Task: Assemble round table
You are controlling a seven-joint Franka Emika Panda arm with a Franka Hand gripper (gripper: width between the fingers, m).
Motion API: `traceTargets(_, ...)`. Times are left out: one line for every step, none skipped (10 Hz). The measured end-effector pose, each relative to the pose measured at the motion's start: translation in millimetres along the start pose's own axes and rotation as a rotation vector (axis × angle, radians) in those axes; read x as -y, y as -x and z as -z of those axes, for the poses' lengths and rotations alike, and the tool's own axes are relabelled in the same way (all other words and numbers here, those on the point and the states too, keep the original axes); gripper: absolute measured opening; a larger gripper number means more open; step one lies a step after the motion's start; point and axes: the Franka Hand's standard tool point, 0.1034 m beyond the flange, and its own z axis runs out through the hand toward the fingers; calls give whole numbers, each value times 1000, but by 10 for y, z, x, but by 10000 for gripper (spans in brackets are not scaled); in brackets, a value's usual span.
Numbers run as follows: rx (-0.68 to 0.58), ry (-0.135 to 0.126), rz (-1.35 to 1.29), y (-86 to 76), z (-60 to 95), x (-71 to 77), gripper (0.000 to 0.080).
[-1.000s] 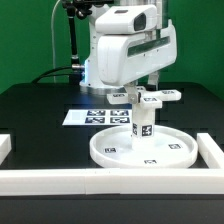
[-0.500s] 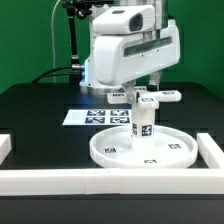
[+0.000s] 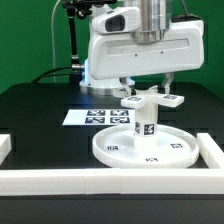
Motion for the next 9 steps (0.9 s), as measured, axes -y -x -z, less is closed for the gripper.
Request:
traceTargets(0,-1,-40,0,0,0,448)
traceTargets(0,-1,-113,-1,1,-1,448)
traceTargets(-1,-1,-156,-2,1,0,448)
traceTargets(-1,-1,-239,-3,2,0,448)
traceTargets(-1,-2,-298,-4,3,0,448)
traceTargets(-1,-3,-348,-5,4,2,448)
traceTargets(-2,-11,-454,-4,4,1,448)
traceTargets(-7,-28,-580,-3,6,0,448)
traceTargets(-23,-40,-759,14,6,6,448)
